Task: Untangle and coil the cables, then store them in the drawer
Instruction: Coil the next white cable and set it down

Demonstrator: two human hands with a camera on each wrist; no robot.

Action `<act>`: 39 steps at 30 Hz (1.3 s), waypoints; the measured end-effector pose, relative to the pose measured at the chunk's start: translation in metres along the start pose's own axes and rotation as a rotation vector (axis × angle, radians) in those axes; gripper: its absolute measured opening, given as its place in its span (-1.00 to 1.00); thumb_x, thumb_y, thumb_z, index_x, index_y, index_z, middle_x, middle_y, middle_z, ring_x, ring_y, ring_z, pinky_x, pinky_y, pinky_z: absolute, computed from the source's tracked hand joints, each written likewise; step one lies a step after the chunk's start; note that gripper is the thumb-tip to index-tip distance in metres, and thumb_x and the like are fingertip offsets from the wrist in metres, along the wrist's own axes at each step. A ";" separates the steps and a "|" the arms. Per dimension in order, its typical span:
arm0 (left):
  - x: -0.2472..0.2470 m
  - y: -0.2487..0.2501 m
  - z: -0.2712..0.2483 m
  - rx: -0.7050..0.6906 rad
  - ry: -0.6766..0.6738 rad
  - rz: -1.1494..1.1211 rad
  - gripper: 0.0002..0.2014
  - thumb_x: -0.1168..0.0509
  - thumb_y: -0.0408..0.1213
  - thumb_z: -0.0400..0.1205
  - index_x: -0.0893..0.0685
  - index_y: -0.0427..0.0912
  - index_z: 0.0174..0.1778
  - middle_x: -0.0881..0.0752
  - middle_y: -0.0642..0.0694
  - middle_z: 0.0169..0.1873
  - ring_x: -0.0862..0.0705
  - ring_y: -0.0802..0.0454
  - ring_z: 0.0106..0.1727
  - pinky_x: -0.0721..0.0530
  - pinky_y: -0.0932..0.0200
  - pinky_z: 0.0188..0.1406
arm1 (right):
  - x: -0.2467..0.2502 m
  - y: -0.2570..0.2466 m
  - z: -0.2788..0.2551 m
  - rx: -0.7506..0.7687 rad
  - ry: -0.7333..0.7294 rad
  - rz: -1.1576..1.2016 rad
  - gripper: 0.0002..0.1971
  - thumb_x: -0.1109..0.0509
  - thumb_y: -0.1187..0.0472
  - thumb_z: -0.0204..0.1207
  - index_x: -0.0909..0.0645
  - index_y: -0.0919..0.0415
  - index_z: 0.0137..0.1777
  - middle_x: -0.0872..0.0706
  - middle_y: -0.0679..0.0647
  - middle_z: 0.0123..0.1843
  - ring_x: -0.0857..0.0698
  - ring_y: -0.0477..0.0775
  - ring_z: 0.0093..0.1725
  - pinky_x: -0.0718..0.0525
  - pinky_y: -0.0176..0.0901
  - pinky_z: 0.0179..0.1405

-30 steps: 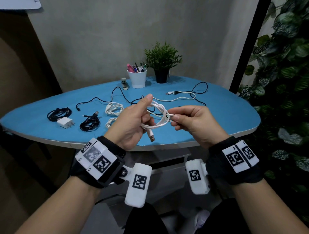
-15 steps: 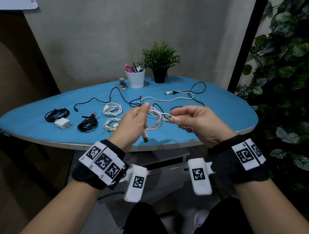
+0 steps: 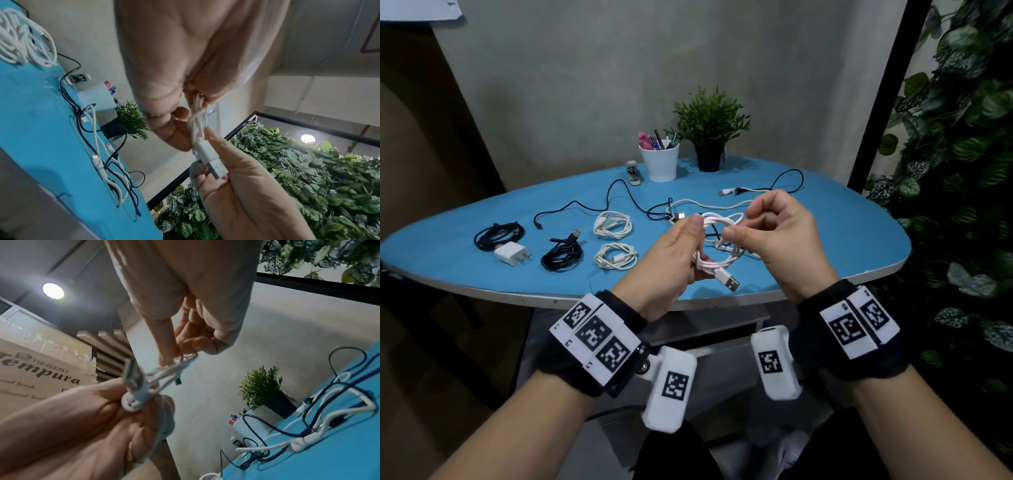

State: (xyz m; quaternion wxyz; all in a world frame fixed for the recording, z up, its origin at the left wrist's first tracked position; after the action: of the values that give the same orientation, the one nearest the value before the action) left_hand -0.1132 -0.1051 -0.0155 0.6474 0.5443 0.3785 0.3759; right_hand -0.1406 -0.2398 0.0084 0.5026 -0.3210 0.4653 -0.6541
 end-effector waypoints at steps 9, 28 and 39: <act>-0.013 0.015 -0.007 -0.028 -0.107 -0.134 -0.65 0.09 -0.13 0.75 -0.42 -0.18 -0.27 -0.57 0.03 -0.49 -0.58 0.15 -0.47 -0.65 0.31 -0.43 | -0.011 0.008 -0.001 -0.100 -0.118 0.144 -0.63 -0.34 0.65 0.39 -0.43 0.17 -0.06 -0.73 0.16 -0.16 -0.74 0.11 -0.17 -0.68 -0.16 -0.14; 0.022 0.024 0.000 -0.172 0.268 -0.102 -0.65 -0.02 -0.01 0.73 -0.39 -0.09 -0.33 -0.30 0.00 -0.51 -0.30 0.18 -0.66 -0.25 0.36 -0.71 | -0.030 0.009 -0.011 -0.088 -0.268 0.157 -0.90 -0.49 0.46 0.31 -0.70 0.32 -0.19 -0.76 0.14 -0.35 -0.69 -0.06 -0.39 -0.56 -0.29 -0.35; 0.036 0.037 -0.003 -0.387 0.362 0.258 -0.66 -0.03 -0.01 0.73 -0.47 -0.07 -0.28 -0.38 0.08 -0.60 -0.36 0.05 -0.60 -0.34 0.16 -0.62 | -0.025 0.014 -0.017 -0.263 -0.332 0.178 -0.91 -0.41 0.46 0.43 -0.69 0.30 -0.21 -0.78 0.19 -0.32 -0.70 0.01 -0.42 -0.52 -0.27 -0.37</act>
State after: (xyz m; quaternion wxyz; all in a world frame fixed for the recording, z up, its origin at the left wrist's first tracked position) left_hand -0.1035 -0.0672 0.0179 0.6081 0.3785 0.3368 0.6112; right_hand -0.1434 -0.2116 -0.0095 0.5818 -0.4446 0.4838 -0.4793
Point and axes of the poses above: each hand's wrist, its own z-axis towards the middle knuckle, its own x-axis out of the back of the hand, y = z × x, the point moved 7 cm from there along z, towards the middle knuckle
